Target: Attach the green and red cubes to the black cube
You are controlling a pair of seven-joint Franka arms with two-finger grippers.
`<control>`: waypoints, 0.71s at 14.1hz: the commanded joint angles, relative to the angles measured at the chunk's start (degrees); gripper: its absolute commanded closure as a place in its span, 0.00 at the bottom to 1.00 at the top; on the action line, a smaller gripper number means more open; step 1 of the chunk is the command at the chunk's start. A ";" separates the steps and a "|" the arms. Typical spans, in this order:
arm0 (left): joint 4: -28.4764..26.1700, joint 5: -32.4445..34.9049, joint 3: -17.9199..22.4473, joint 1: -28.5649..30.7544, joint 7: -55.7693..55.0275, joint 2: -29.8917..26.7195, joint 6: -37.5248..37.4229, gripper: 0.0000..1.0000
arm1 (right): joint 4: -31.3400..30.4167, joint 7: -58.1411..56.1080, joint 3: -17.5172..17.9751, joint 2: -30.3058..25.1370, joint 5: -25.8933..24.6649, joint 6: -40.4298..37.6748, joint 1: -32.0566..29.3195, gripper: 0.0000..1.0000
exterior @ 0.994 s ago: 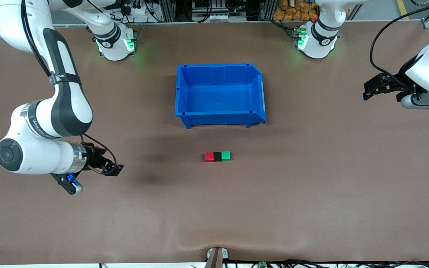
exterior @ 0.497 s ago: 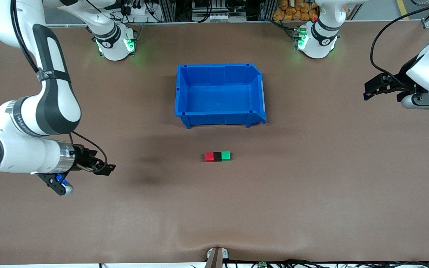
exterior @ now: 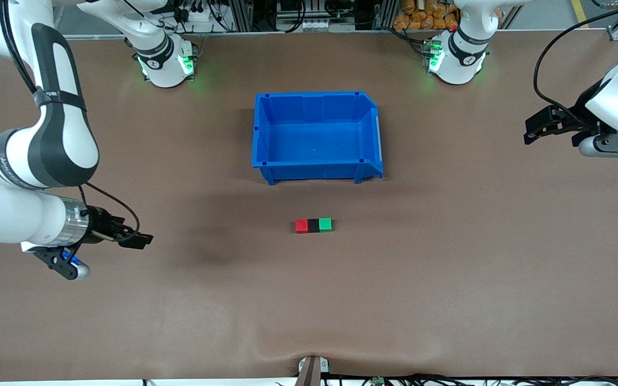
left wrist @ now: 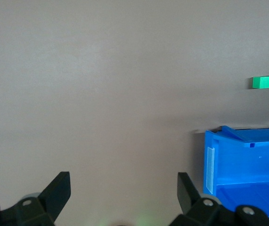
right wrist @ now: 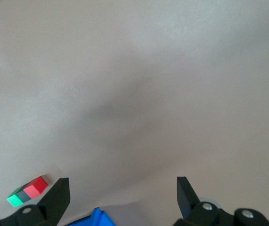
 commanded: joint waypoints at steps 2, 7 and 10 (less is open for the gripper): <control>1.23 0.96 -0.03 0.42 -0.73 0.58 -0.40 0.00 | -0.93 -3.03 1.22 -2.24 -1.61 -1.41 -2.38 0.00; 1.23 0.96 0.15 0.42 -0.73 1.02 -0.40 0.00 | -0.93 -3.56 1.31 -4.26 -2.84 -2.20 -2.82 0.00; 1.32 0.96 0.24 0.33 -0.73 1.02 -0.40 0.00 | -0.93 -5.04 1.40 -5.40 -2.93 -2.20 -3.08 0.00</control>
